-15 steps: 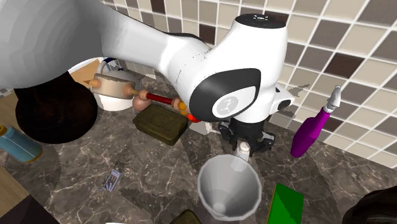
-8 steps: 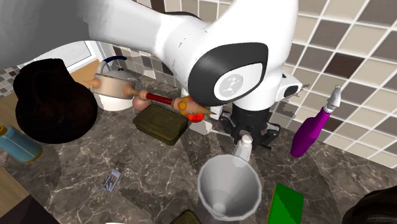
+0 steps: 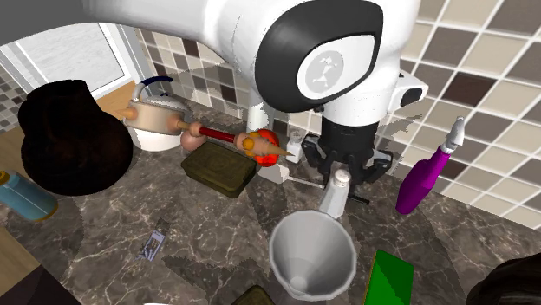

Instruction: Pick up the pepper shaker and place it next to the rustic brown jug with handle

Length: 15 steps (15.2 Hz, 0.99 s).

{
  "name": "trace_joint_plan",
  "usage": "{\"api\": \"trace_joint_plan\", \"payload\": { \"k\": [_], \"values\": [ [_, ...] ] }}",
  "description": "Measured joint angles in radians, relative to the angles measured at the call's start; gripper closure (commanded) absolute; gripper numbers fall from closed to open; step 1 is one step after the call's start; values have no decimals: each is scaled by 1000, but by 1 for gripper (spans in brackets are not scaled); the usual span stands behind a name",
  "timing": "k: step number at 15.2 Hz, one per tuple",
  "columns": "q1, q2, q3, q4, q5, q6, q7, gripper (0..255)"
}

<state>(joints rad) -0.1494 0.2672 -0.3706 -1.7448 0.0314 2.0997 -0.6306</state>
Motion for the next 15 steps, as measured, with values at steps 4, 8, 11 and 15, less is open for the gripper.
{"api": "trace_joint_plan", "payload": {
  "k": [4,8,11,15],
  "values": [
    [0,-14,-2,42,-5,-55,1,255],
    [3,-26,-3,73,-11,-98,4,255],
    [2,-33,-5,107,-13,-137,2,255],
    [-1,-34,-6,156,-13,-187,-1,255]
  ]
}}
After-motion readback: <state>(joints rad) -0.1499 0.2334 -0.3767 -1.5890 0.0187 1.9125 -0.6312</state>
